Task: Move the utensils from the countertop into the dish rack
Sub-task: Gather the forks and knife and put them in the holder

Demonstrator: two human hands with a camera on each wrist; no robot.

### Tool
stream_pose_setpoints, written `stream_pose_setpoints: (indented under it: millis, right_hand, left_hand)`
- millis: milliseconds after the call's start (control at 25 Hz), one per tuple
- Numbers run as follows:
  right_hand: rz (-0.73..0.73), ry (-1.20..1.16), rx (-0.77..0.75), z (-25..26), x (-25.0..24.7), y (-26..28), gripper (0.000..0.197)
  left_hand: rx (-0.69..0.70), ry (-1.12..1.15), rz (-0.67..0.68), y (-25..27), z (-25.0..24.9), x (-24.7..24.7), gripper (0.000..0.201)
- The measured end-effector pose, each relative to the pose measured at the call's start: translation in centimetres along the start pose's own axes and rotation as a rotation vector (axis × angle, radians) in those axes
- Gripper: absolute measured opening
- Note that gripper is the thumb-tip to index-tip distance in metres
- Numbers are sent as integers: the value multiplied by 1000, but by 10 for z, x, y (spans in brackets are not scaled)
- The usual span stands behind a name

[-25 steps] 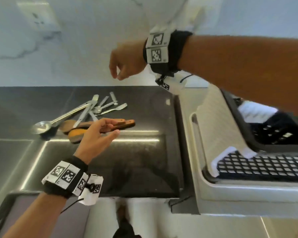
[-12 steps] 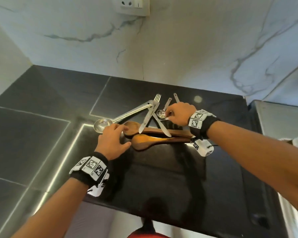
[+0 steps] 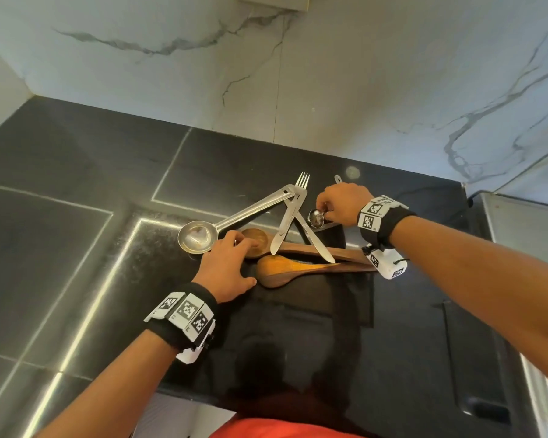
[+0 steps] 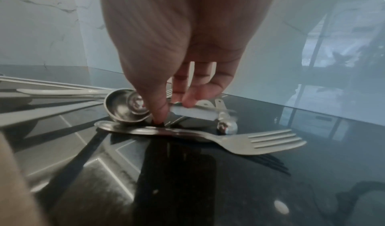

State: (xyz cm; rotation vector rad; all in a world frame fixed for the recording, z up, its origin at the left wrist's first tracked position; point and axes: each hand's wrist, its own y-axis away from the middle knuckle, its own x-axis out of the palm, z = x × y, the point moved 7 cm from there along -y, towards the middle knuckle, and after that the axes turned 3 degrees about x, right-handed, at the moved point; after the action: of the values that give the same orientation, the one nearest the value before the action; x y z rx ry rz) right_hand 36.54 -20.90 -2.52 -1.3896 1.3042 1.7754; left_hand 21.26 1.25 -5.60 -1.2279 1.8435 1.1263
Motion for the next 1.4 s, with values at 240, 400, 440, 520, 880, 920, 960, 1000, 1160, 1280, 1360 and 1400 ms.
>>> stream_pose_setpoints:
  millis: [240,400,440,520,880,920,960,1000,1160,1280,1360,1400]
  right_hand:
    - [-76,15,-9,-15,-22,10,16]
    - [-148,-272,65,-24,-47,34,14]
    - [-174,-372,56,-18,-51,40,15]
    - [-190,-559,15,-2,-54,60,17]
    - [-83,-768,-219,69,-15,114,21]
    - [-74,-798,-215,67,-11,115,20]
    - [-66,-827,-213,65,-7,117,20]
    - [-59,-851,-209,63,-4,119,20]
    - [16,-961,-186,50,11,127,16]
    - [39,-1047,-159,43,19,131,16]
    - [37,-1108,-134,41,22,131,19]
    - [39,-1151,-119,42,23,131,19]
  left_hand:
    - [30,99,-39,6,-6,-12,66]
    - [119,260,-243,15,-24,-44,45]
    - [136,337,-283,16,-29,-51,42]
    - [146,504,-321,18,-46,-56,42]
    - [124,827,-380,26,-85,-30,19]
    - [116,840,-373,25,-85,-26,19]
    - [110,839,-368,25,-85,-22,20]
    - [102,822,-366,25,-85,-20,21]
    - [47,815,-400,23,-87,-19,26]
    - [4,943,-379,18,-90,-17,26]
    - [-54,1037,-377,15,-91,-12,26]
    - [-82,1090,-378,14,-92,-11,27]
